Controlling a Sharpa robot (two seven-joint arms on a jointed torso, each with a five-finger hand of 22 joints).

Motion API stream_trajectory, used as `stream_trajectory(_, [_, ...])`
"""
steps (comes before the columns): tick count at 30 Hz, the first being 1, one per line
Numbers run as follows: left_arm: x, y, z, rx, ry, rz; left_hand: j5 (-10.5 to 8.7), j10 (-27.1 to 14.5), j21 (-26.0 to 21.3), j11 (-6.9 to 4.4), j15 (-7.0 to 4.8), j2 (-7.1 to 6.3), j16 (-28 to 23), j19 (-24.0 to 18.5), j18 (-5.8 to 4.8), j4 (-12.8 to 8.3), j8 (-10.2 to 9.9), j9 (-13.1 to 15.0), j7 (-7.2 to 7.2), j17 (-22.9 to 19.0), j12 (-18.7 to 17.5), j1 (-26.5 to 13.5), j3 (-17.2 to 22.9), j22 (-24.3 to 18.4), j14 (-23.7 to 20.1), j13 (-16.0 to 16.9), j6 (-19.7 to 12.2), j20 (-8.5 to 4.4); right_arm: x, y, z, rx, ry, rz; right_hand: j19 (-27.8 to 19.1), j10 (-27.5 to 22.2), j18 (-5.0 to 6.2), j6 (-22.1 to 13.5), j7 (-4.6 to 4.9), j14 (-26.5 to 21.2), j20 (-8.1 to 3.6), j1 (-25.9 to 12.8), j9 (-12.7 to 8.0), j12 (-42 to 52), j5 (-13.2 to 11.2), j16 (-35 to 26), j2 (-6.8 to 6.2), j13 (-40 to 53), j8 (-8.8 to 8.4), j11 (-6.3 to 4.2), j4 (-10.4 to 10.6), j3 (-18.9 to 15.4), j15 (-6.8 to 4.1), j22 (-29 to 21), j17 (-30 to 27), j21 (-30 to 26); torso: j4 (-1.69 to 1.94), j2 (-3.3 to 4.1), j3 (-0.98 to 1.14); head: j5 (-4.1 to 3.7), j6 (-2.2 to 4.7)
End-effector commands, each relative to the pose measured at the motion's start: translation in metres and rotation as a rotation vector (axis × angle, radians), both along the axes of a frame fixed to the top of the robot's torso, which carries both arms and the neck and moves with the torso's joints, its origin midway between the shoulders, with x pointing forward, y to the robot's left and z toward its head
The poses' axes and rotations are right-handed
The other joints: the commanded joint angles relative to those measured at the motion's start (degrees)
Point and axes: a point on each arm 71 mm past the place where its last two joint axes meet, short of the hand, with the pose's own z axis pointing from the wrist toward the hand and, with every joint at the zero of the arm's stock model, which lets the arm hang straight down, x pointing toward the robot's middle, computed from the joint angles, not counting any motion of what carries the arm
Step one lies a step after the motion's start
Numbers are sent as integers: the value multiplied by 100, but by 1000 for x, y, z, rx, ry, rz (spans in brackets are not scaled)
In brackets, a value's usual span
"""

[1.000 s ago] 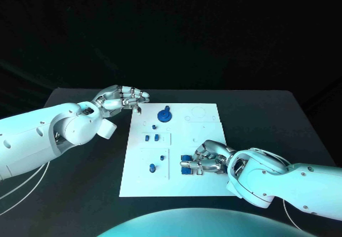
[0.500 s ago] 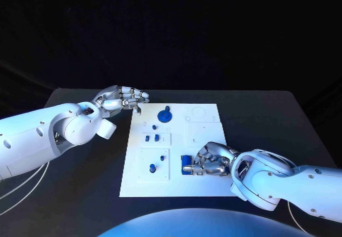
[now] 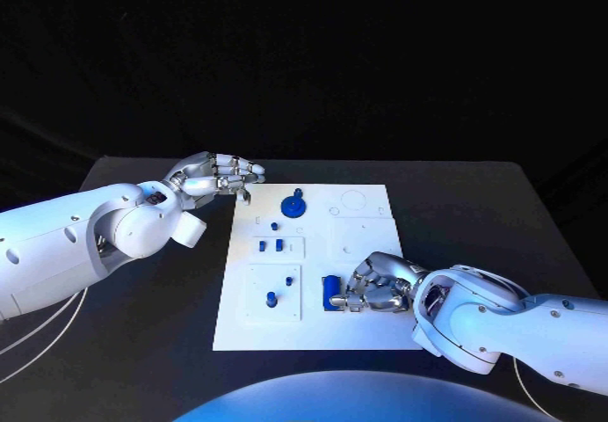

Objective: Assemble the parts on the task board

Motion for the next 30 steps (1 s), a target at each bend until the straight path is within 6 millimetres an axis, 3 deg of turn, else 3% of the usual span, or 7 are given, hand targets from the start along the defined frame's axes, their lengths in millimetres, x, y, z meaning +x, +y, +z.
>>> stream_trajectory(1, [-1, -2, 1, -13, -1, -17, 4, -44, -27, 6, 37, 55, -34, 5, 78, 3, 20, 9, 142, -7, 34, -15, 21, -7, -8, -8, -45, 25, 0, 2, -2, -24, -8, 27, 71, 332, -82, -1, -44, 527, -52, 244, -14, 39, -7, 25, 52, 906, -35, -49, -14, 61, -44, 917, 1205, 16, -2, 5, 7, 7, -14])
stream_trajectory(3, [-1, -2, 1, -14, -1, -17, 4, -44, -27, 6, 37, 55, -34, 5, 78, 3, 20, 9, 142, -7, 34, -15, 21, -7, -8, -8, -45, 25, 0, 2, -2, -29, -13, 25, 72, 332, -82, -4, -70, 528, -66, 592, -36, 39, 14, 26, 82, 909, -64, -72, -68, 212, -63, 919, 1209, 27, -5, 4, 9, 5, -18])
stream_trajectory(5, [-1, -2, 1, -13, -1, -17, 4, -44, -27, 6, 37, 55, -34, 5, 78, 3, 20, 9, 142, -7, 34, -15, 21, -7, -8, -8, -45, 25, 1, 2, -2, -33, -19, 20, 72, 333, -83, 8, -74, 528, -71, 680, -45, 38, 12, 26, 69, 910, -71, -75, -49, 259, -66, 919, 1209, 30, -7, 3, 9, 5, -22])
stream_trajectory(16, [-1, -1, 1, -12, 2, -18, 5, -49, -28, 7, 38, 59, -33, 5, 78, 6, 26, 8, 143, -6, 37, -21, 22, -8, -9, -8, -50, 26, 3, -5, -1, -47, -43, -1, 78, 340, -88, 45, -87, 529, -79, 812, -54, 53, 14, 29, 113, 923, -72, -86, 6, 381, -75, 924, 1219, 56, -4, -2, 4, 17, -22])
stream_trajectory(24, [-1, -1, 1, -12, 3, -18, 5, -49, -28, 7, 38, 59, -33, 5, 78, 6, 26, 8, 143, -6, 37, -21, 22, -8, -9, -8, -50, 26, 3, -1, -3, -29, -20, 18, 72, 337, -85, 46, -82, 527, -84, 893, -61, 41, 0, 25, -45, 918, -82, -86, 14, 402, -77, 920, 1208, 36, -3, 3, 0, 13, -22])
stream_trajectory(30, [-1, 0, 1, -11, 2, -16, 5, -49, -28, 7, 38, 59, -33, 5, 78, 6, 26, 8, 143, -6, 37, -21, 22, -8, -9, -8, -50, 26, 5, -3, -2, -15, -37, 2, 64, 332, -83, 56, -55, 526, -76, 746, -74, 26, -9, 22, -187, 911, -95, -63, 47, 352, -61, 914, 1200, 9, 1, -1, -4, -2, -37])
